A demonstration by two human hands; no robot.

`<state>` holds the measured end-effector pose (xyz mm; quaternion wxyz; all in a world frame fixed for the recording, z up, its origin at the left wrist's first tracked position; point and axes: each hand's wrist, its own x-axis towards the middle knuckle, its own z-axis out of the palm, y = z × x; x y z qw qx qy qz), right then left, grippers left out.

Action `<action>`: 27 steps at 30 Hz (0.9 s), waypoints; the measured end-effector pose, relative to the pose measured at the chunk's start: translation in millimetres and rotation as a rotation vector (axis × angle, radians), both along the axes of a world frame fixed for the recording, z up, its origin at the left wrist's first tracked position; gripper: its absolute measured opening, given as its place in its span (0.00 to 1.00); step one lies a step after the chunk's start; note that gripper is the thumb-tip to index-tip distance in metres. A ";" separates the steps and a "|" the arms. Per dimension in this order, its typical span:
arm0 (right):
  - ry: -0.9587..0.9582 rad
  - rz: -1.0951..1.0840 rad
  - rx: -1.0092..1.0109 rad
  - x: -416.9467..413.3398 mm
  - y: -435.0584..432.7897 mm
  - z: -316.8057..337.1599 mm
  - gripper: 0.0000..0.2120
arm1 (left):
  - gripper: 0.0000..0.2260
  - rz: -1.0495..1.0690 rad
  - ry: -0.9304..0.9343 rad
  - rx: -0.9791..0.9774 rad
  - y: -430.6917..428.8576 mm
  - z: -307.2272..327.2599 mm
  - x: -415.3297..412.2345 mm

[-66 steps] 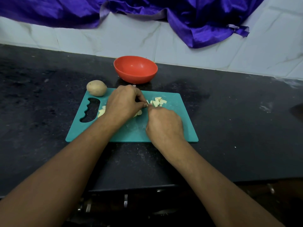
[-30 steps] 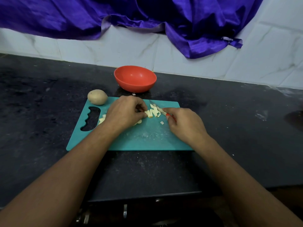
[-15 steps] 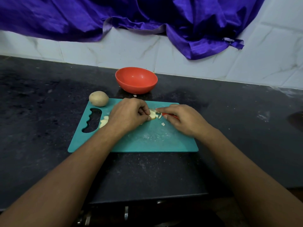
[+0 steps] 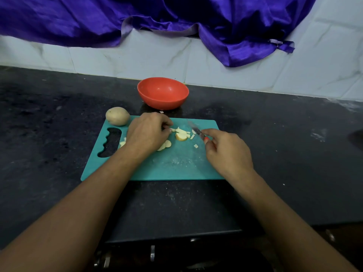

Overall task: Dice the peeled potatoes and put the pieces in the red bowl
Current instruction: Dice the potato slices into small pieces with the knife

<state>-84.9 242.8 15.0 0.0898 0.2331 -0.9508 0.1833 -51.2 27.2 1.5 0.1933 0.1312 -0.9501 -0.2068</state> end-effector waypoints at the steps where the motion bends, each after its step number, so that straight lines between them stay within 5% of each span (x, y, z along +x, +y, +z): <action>1: 0.012 -0.018 0.035 6.7 -2.1 1.6 0.18 | 0.10 0.000 0.000 -0.011 1.3 0.2 -1.2; 14: 0.072 0.089 0.151 10.7 -20.0 1.5 0.19 | 0.05 -0.073 0.013 0.063 3.6 1.0 -2.4; 27: 0.073 0.133 0.104 -8.7 -14.5 -2.5 0.19 | 0.12 -0.154 -0.028 0.194 0.2 4.5 -0.3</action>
